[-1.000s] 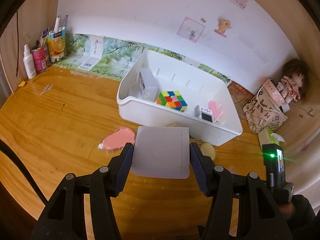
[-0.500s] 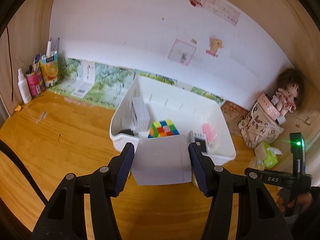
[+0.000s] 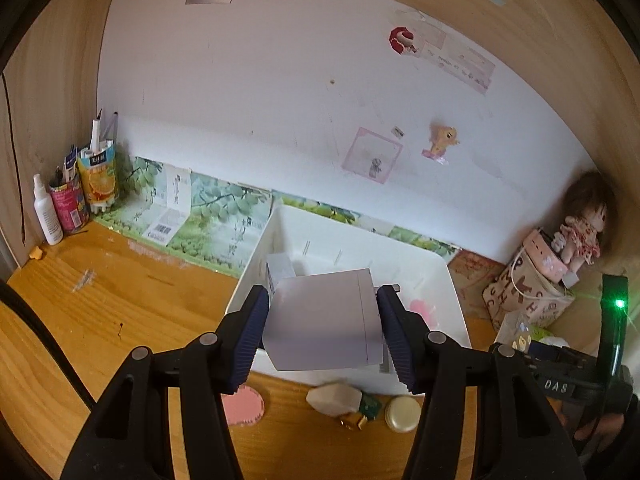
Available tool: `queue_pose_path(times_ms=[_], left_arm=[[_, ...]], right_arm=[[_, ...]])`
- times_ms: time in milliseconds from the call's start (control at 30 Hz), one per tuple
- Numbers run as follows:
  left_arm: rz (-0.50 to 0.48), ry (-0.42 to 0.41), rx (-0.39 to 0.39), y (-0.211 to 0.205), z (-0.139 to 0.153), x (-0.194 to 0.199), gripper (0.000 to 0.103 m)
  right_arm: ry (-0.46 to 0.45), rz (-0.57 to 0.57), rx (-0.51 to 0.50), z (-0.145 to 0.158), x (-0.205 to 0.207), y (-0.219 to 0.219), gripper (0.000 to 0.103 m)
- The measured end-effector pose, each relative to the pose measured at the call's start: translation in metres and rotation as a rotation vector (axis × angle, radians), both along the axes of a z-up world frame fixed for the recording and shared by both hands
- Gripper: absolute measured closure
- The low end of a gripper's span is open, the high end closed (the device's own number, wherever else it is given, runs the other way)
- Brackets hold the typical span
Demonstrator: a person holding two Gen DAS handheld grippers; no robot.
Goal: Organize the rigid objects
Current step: 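Carry the pad and clear box over the bin and open both grippers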
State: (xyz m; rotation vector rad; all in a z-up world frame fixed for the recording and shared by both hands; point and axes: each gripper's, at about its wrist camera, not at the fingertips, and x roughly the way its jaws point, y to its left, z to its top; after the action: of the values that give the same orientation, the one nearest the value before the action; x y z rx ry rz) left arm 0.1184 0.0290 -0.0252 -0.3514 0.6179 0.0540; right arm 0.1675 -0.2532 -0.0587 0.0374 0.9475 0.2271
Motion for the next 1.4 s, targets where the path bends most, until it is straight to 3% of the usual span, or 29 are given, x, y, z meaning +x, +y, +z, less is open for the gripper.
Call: queue_pose_path(times_ms=[600,700,867,967,1100,1400], left_arm=[[-0.038,0.057,-0.037,-0.001,-0.027,0.069,0.043],[-0.048,0.067,-0.028,-0.005,-0.03,0.078,0.044],[-0.049,0.003,0.005,-0.012,-0.019,0.083,0.042],[-0.036,-0.002,0.028,-0.014,-0.013,0.084,0.033],[-0.02,-0.007,0.016,-0.014,-0.009,0.083,0.027],[0.017,-0.025,0.012,-0.014,0.002,0.069,0.025]], right_arm=[[-0.234,0.088,0.049,0.003,0.025,0.019,0.026],[-0.244,0.102,0.064,0.0,0.029,0.019,0.025],[-0.252,0.123,0.098,-0.007,0.035,0.018,0.025],[-0.239,0.14,0.099,-0.011,0.038,0.02,0.025],[-0.232,0.148,0.09,-0.013,0.039,0.021,0.025],[-0.271,0.156,0.083,-0.004,0.031,0.018,0.02]])
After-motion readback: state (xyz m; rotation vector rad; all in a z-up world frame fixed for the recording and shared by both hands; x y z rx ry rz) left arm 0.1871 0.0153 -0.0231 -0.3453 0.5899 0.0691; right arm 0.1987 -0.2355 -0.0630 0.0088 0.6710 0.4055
